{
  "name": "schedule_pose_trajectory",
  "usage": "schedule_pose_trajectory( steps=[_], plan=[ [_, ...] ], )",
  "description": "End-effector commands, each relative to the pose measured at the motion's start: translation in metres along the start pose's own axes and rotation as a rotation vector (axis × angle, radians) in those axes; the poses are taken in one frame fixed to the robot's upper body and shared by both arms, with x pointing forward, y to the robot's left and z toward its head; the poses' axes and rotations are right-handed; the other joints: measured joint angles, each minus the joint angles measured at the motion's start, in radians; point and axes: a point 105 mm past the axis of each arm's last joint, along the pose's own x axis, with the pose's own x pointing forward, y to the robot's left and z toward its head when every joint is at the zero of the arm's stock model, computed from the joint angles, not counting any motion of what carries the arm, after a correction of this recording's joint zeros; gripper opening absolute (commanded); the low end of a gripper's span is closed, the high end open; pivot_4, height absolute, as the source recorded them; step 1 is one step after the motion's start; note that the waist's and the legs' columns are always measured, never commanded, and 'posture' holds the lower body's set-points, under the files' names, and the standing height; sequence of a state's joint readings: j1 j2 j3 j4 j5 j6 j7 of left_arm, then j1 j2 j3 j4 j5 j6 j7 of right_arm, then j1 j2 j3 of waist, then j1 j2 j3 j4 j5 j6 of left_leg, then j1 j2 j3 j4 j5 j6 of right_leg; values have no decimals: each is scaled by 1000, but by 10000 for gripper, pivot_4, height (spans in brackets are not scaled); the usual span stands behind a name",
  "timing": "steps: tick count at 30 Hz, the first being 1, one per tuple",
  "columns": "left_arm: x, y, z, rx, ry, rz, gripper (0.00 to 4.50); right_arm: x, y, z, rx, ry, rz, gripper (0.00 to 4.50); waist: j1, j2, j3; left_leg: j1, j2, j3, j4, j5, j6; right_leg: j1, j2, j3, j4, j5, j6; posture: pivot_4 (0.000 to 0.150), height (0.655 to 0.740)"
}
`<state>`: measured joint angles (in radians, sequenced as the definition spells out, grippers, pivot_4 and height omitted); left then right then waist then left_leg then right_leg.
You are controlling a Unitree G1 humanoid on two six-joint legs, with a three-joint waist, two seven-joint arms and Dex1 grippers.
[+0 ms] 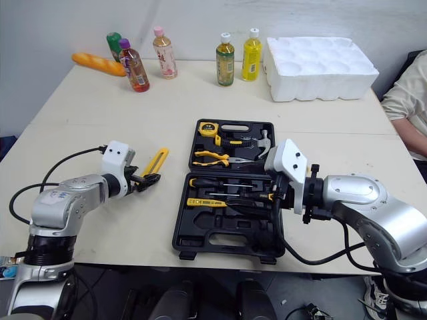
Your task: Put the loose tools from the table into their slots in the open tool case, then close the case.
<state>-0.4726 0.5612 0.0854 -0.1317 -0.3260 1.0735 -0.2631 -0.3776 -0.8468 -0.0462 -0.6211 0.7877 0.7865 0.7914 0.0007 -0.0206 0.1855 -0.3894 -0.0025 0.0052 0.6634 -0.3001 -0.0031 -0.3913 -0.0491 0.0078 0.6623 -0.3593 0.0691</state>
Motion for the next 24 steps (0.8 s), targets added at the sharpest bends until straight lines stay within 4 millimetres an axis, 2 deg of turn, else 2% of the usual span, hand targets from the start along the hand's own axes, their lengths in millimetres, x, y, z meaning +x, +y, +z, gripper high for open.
schedule_pose_trajectory(
  steps=[1,5,9,11,13,17,20,23,24],
  plan=[
    [6,-11,-13,-1,40,-51,31704,-1,-1,8,-33,-27,-7,45000,0,0,0,0,0,0,0,0,0,0,0,0,0,0,0,1500,7400],
    [2,-8,-10,14,22,-61,14032,2,-8,12,-14,-64,-40,45000,-1,0,0,0,0,0,0,0,0,0,0,0,-1,0,0,1500,7400],
    [-13,-16,7,155,-48,-184,13384,1,-6,11,-5,-64,-45,45000,-2,0,0,-1,0,0,0,0,0,0,-1,0,-1,0,0,1500,7400],
    [-26,-25,23,278,-93,-283,13384,-2,-4,8,6,-50,-41,45000,-4,-1,0,-1,0,0,-1,0,0,-1,-1,0,-1,0,0,1500,7400],
    [-50,-57,40,446,-125,-538,13384,-10,4,-1,41,-10,-25,45000,-3,-1,0,-2,0,0,-1,0,0,-1,-1,0,-2,0,0,1500,7400],
    [-76,-98,44,649,-110,-855,13384,-26,16,-18,91,70,-20,45000,7,0,0,-3,-1,-2,-1,0,0,0,-3,-2,-4,0,0,1500,7400],
    [-77,-120,48,695,-112,-997,13384,-39,24,-30,124,138,-39,45000,5,0,0,-2,-3,-1,-1,-1,3,2,-5,-2,-5,0,0,1500,7400],
    [-64,-139,42,701,-27,-1071,13384,-53,34,-44,182,222,-55,45000,5,0,0,-2,-3,-1,0,-3,8,2,-4,-1,-4,0,0,1500,7400],
    [-58,-151,35,699,28,-1115,13384,-58,40,-47,207,234,-58,45000,2,0,0,-2,-3,-1,0,-3,8,2,-3,-1,-3,0,0,1500,7400]
  ],
)
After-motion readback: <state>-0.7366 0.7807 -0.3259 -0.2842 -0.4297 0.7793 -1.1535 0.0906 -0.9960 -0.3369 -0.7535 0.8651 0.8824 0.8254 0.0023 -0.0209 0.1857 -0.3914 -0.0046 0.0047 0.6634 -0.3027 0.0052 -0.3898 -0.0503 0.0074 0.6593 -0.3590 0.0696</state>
